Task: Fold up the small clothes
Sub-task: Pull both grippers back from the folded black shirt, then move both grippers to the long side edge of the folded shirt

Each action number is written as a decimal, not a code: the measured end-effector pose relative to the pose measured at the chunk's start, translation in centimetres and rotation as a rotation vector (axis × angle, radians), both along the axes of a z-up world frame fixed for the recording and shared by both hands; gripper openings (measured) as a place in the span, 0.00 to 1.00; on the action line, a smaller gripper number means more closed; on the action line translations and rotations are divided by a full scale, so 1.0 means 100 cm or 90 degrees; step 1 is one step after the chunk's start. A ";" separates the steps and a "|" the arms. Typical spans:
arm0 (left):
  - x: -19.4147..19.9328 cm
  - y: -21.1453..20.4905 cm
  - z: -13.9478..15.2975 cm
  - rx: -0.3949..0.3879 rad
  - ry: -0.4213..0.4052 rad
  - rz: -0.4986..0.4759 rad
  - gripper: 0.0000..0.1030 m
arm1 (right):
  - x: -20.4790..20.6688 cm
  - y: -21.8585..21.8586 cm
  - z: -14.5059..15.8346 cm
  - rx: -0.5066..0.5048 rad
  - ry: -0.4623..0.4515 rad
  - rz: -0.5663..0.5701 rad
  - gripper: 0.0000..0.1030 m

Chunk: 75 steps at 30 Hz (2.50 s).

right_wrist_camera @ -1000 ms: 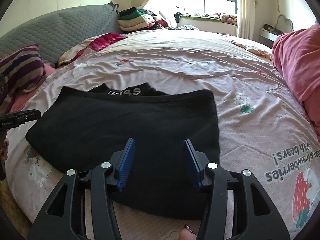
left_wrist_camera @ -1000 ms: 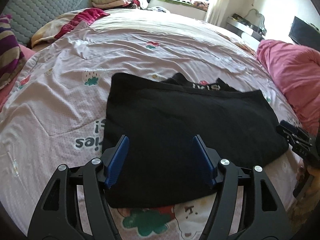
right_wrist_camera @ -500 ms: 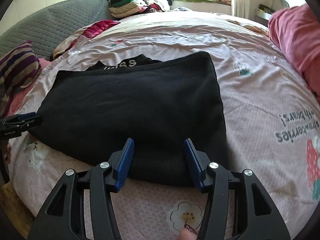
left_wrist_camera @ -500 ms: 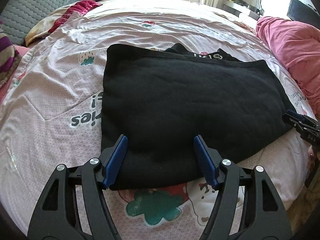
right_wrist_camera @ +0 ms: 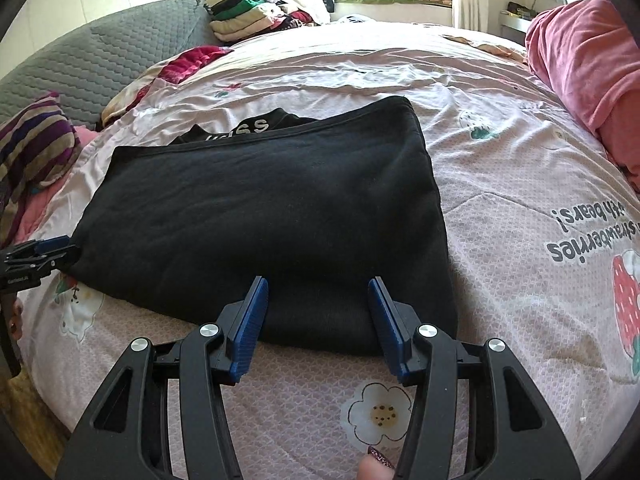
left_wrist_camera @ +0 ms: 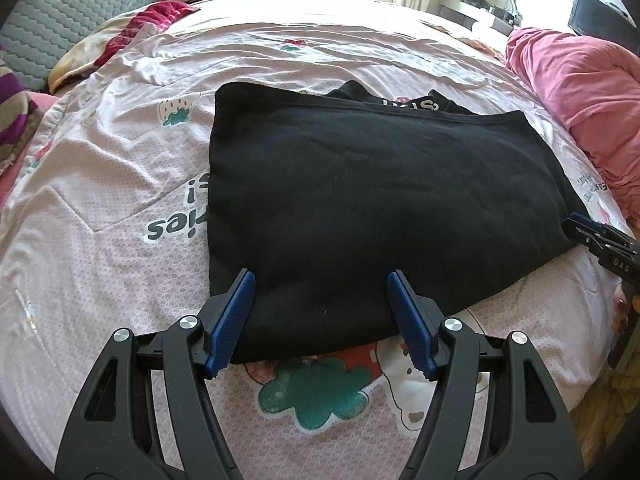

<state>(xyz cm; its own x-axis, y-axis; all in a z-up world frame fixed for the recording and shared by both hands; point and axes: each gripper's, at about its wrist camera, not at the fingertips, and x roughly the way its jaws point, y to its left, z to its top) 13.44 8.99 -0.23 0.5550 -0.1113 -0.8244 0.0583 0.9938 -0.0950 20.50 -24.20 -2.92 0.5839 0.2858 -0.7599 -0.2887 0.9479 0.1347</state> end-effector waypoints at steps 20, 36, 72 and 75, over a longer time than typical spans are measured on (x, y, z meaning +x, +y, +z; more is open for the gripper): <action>0.001 0.045 0.027 -0.015 -0.020 0.086 0.86 | -0.032 0.079 0.022 -0.004 -0.068 0.130 0.79; 0.027 0.075 0.041 -0.023 -0.021 0.150 0.91 | -0.055 0.173 0.027 -0.072 -0.120 0.258 0.89; 0.112 0.110 0.012 -0.079 0.062 0.227 0.91 | -0.036 0.290 -0.008 -0.236 -0.229 0.361 0.50; 0.114 0.108 0.012 -0.107 0.066 0.219 0.91 | -0.039 0.277 0.004 -0.194 -0.245 0.354 0.21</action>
<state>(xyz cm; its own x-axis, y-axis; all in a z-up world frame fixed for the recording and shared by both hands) 24.85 19.82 0.97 0.4982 -0.0722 -0.8640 -0.2935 0.9236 -0.2465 16.64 3.50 -2.51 0.6555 0.4265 -0.6232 -0.7108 0.6271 -0.3185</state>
